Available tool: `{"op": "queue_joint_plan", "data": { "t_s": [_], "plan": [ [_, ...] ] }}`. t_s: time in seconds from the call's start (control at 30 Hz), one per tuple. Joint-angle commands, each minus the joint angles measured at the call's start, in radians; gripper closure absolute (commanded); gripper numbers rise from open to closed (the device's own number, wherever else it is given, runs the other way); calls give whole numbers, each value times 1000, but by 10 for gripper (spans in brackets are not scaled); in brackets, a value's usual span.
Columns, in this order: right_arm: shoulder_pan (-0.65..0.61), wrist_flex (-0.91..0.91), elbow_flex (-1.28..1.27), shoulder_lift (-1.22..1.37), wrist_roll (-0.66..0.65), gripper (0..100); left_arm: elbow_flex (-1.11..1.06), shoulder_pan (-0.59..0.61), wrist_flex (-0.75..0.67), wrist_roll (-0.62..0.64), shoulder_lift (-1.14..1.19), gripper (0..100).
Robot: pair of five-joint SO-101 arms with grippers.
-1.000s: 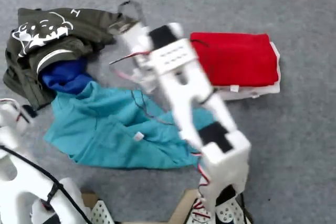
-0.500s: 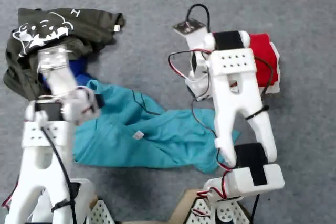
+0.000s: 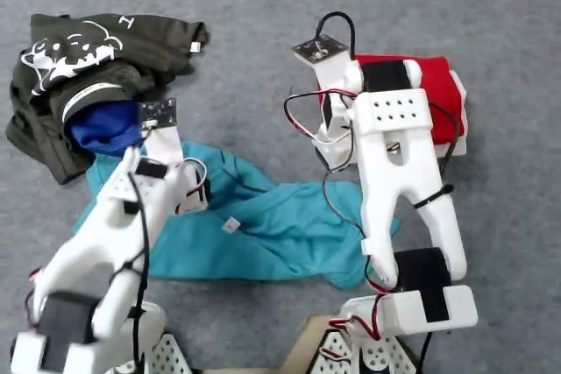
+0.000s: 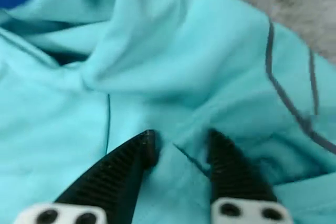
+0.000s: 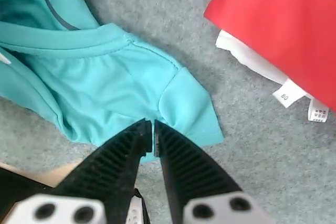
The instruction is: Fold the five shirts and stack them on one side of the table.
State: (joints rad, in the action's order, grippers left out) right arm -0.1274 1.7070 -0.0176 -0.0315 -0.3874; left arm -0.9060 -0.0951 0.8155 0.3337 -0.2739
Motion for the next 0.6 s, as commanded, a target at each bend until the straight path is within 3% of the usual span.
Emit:
{"op": "queue_joint_plan", "data": {
  "t_s": [0.0, 0.2, 0.3, 0.43, 0.57],
  "plan": [
    [5, -46, -1, -35, -5, 981, 79, -15, 37, -66, 32, 973],
    [-43, -77, -1, -28, -6, 976, 67, 21, 210, -178, -110, 971],
    [-118, -84, 7, 19, -5, 900, 24, 87, 290, -235, -259, 971],
    [-258, -160, 8, 137, -3, 734, -5, 255, 423, -324, -474, 971],
    [-410, -285, 35, 278, 81, 632, -5, 510, 519, -443, -615, 971]
  ]
}}
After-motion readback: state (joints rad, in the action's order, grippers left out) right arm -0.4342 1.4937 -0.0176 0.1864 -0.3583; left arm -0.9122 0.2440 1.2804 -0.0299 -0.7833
